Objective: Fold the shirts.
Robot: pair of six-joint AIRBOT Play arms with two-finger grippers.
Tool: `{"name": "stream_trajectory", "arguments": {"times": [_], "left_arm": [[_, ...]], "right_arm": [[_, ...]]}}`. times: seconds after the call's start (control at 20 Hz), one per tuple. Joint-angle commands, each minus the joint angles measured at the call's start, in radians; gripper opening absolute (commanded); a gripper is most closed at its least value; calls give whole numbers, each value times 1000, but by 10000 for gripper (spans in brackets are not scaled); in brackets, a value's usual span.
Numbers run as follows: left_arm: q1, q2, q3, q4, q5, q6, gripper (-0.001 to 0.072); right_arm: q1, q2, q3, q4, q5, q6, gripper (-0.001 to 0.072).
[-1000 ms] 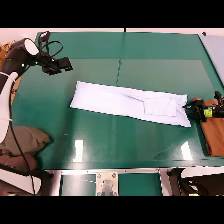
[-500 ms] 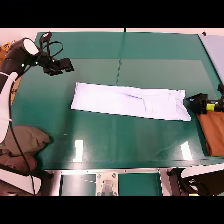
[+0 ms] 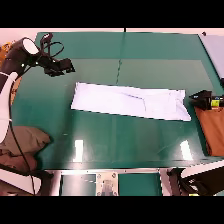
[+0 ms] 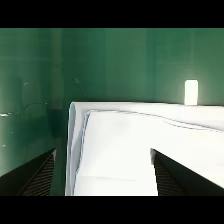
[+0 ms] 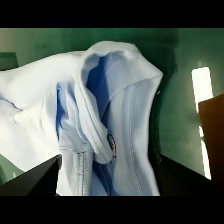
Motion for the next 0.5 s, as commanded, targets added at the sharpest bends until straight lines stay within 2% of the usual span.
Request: {"name": "stream_trajectory", "arguments": {"times": [0.0, 0.45], "left_arm": [[1, 1, 1, -10, -1, 0, 670], [1, 1, 1, -22, 0, 0, 670]], "right_arm": [[2, -72, 11, -9, 37, 4, 720], [53, -104, 26, 56, 73, -34, 720]]}}
